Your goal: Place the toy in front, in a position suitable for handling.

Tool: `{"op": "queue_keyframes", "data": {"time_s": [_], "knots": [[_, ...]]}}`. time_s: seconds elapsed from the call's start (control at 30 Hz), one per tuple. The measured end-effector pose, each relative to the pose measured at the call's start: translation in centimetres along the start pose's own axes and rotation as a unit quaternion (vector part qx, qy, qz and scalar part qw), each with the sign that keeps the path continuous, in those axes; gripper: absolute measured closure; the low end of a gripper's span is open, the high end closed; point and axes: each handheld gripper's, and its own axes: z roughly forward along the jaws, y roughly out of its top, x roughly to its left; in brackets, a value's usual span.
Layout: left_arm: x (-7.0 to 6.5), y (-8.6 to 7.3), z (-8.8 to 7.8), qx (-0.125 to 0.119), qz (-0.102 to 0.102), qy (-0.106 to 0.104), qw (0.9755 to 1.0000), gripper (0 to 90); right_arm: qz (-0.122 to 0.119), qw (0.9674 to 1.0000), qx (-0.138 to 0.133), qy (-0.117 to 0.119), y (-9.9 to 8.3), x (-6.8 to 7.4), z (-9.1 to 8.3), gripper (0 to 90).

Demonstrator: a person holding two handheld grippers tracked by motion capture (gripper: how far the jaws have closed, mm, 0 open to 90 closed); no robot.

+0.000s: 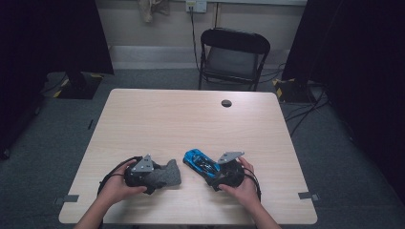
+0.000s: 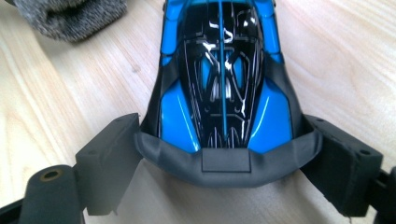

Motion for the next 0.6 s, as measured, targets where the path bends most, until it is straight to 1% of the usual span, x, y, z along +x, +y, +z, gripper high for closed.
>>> {"op": "queue_keyframes", "data": {"time_s": [0.03,0.1,0.13,0.2,0.23,0.27,0.37,0.43,0.57,0.6], "knots": [[0.0,0.0,0.0,0.000,0.000,0.000,1.0000,27.5,-0.004,1.0000,-0.002,-0.006,-0.1,0.0,0.0,16.2],[0.0,0.1,0.0,-0.001,-0.005,0.000,1.0000,27.0,-0.004,1.0000,-0.005,-0.008,-0.1,0.1,0.1,16.2],[0.0,0.1,0.0,-0.002,-0.005,0.000,1.0000,26.5,-0.003,0.9999,-0.008,-0.008,-0.2,0.1,0.1,16.2],[-0.1,0.3,0.0,-0.001,-0.004,0.001,1.0000,25.3,-0.006,0.9997,-0.014,-0.018,-0.4,0.1,0.1,16.4],[-0.1,0.3,0.0,-0.001,-0.004,0.001,1.0000,24.7,-0.006,0.9997,-0.014,-0.018,-0.4,0.1,0.1,16.4],[-0.1,0.4,-0.1,-0.001,-0.005,0.001,1.0000,24.2,-0.012,0.9994,-0.021,-0.026,-0.6,0.1,0.2,17.5],[-0.2,0.4,-0.2,-0.001,-0.006,0.003,1.0000,23.5,-0.011,0.9993,-0.026,-0.027,-0.6,0.1,0.2,17.6],[-0.3,0.6,-0.4,0.003,-0.004,0.003,1.0000,23.5,-0.014,0.9991,-0.033,-0.025,-0.6,0.2,0.3,21.8],[-0.5,1.1,-0.8,-0.002,-0.001,0.007,1.0000,22.5,-0.016,0.9988,-0.040,-0.022,-0.7,0.2,0.3,23.8],[-0.8,1.6,-1.0,-0.012,0.004,0.009,0.9999,22.5,-0.017,0.9987,-0.043,-0.022,-0.7,0.2,0.4,24.0]]}}
